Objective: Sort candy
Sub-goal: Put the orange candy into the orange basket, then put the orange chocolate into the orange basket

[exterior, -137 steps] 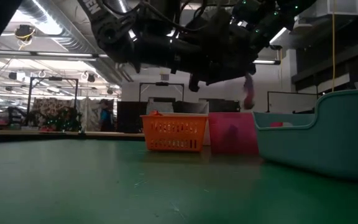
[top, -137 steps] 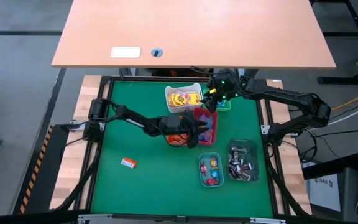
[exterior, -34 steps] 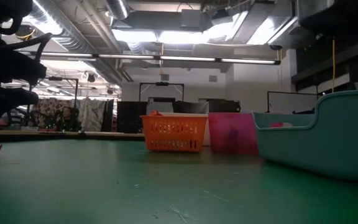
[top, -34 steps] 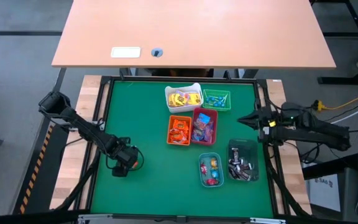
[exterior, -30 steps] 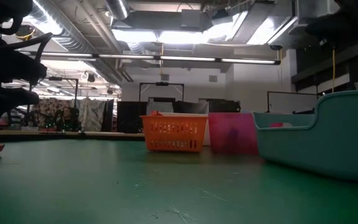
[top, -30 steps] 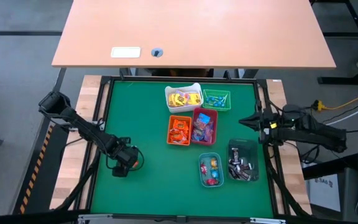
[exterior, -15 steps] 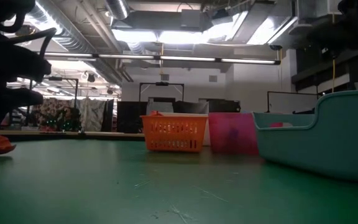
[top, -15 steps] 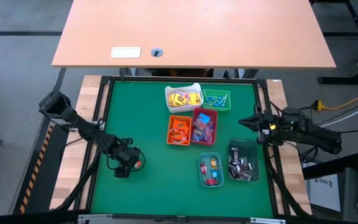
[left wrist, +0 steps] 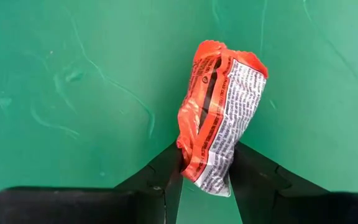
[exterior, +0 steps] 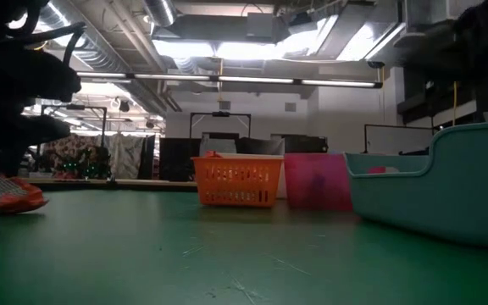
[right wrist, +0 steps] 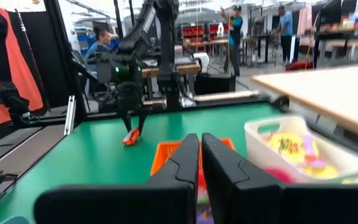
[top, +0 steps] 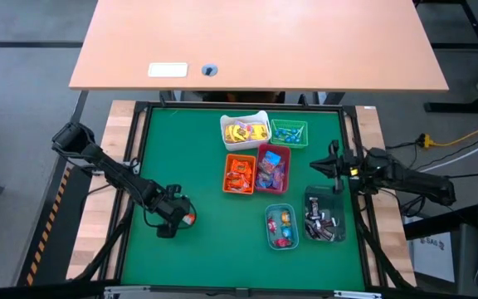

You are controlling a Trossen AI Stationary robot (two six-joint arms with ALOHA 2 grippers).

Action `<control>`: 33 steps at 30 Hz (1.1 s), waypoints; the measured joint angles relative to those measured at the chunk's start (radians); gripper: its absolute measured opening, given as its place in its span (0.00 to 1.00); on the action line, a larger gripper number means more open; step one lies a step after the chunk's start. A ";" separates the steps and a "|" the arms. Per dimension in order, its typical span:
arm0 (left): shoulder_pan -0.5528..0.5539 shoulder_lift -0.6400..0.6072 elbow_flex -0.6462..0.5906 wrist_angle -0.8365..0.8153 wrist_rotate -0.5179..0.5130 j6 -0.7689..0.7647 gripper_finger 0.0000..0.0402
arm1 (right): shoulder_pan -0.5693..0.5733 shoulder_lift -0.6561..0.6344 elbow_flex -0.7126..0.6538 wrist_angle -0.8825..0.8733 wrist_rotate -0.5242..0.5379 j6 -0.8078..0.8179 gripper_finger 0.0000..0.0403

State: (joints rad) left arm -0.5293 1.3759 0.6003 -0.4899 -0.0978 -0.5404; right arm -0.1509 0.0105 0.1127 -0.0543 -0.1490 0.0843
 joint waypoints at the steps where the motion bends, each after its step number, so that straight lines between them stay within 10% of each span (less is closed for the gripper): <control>1: 0.000 0.000 0.000 0.001 0.000 0.000 0.28 | 0.000 0.000 -0.017 0.008 0.000 0.014 0.05; 33: 0.147 -0.002 0.002 0.582 -0.047 0.000 0.28 | 0.000 0.000 -0.105 0.077 0.191 -0.008 0.05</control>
State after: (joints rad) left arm -0.3826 1.3744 0.6019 0.0918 -0.1452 -0.5400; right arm -0.1509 0.0109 0.0074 0.0231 0.0418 0.0765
